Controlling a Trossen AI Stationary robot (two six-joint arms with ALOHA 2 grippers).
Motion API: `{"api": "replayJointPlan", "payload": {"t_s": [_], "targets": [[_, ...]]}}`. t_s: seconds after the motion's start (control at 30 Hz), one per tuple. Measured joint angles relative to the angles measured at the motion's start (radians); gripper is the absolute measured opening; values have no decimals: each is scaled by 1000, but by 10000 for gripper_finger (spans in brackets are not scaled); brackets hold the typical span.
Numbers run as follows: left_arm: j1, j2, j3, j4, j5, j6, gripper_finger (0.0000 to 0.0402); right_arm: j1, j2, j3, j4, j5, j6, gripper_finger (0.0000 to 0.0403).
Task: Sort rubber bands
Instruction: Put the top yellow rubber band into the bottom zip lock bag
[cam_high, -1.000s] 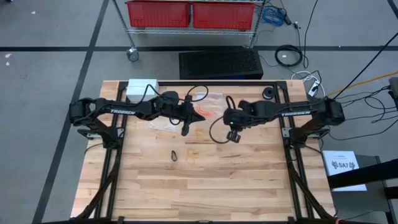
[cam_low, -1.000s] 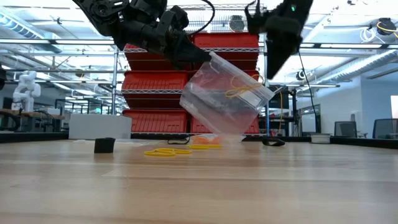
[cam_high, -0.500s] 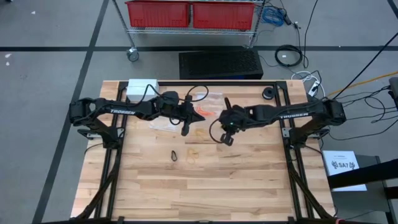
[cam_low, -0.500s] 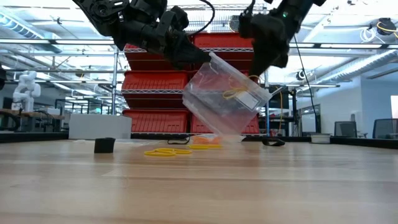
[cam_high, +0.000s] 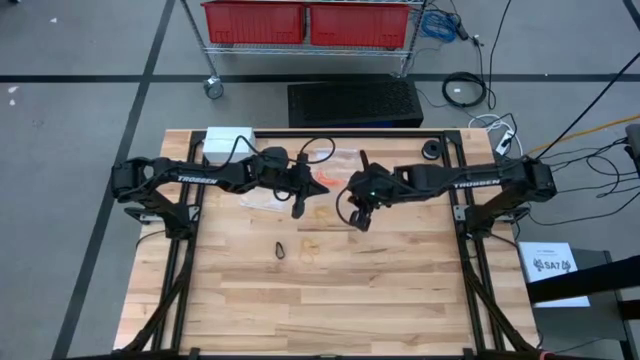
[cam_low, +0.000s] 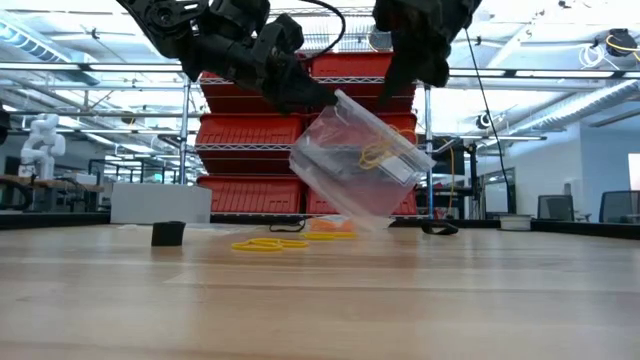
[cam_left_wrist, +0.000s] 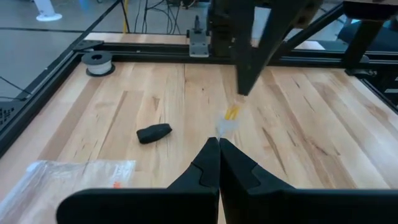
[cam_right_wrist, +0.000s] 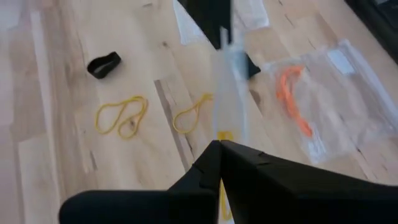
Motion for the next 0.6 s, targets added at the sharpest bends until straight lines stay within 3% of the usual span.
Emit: {"api": "replayJointPlan", "payload": {"t_s": [0.27,0.43,0.6], "targets": [[0,0,0,31,-13,3,0,4,-5,8,-32,15,-10,0],[7,0,0,54,-31,-1,0,79,-80,29,-197,178,41,0],[8,0,-38,153,-31,-24,0,169,-193,-112,-167,272,146,0]]}}
